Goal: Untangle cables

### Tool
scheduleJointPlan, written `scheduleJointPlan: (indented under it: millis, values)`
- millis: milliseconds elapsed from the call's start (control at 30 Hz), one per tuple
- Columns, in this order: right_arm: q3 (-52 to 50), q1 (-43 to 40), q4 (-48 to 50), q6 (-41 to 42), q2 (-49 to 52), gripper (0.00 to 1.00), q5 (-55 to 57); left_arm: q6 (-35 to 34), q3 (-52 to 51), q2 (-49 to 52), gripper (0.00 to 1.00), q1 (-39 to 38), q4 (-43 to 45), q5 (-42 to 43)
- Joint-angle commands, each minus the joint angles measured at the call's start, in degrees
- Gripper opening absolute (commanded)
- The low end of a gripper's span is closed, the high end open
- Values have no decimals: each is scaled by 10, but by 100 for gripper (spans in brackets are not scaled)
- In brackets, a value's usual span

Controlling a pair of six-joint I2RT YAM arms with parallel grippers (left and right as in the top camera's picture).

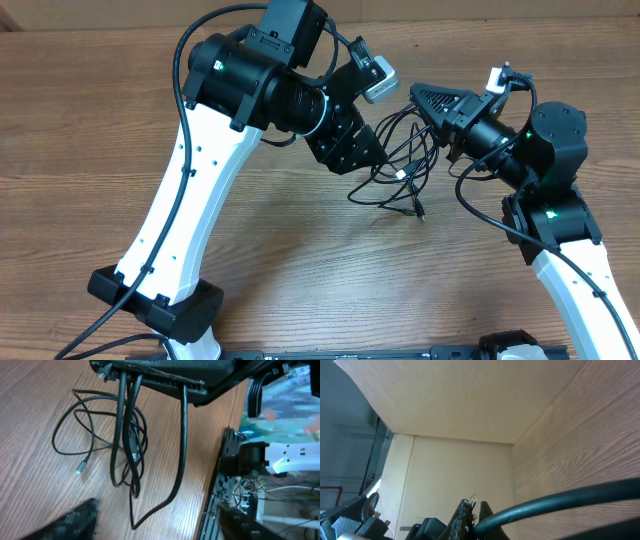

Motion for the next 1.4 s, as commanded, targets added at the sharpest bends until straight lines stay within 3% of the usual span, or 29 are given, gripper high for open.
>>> scheduleJointPlan:
  millis: [0, 233, 400, 900, 1033, 1133, 1200, 1233, 1367]
  values:
    - [6, 2, 26, 10, -2, 4, 3, 22, 12, -19, 84, -5, -1, 21]
    - [6, 2, 62, 20, -2, 4, -20, 127, 12, -19, 95, -23, -1, 35]
    - [6, 2, 62, 20, -2, 4, -20, 146, 12, -19, 100, -35, 8, 38]
    - [6, 2, 102, 68, -2, 4, -62, 146, 12, -16, 100, -50, 31, 30]
    - [6, 2, 105, 82, -2, 4, -74, 146, 12, -13, 87, -56, 33, 28]
    - [6, 2, 104, 82, -2, 4, -78, 146, 12, -11, 84, -56, 32, 12]
    - [6, 2, 104, 82, -2, 4, -75, 141, 12, -11, 88, -56, 29, 6]
    - [6, 2, 104, 79, -2, 4, -69, 134, 12, -11, 100, -56, 29, 6]
    - [6, 2, 88, 77, -2, 4, -42, 94, 12, -11, 100, -56, 29, 1]
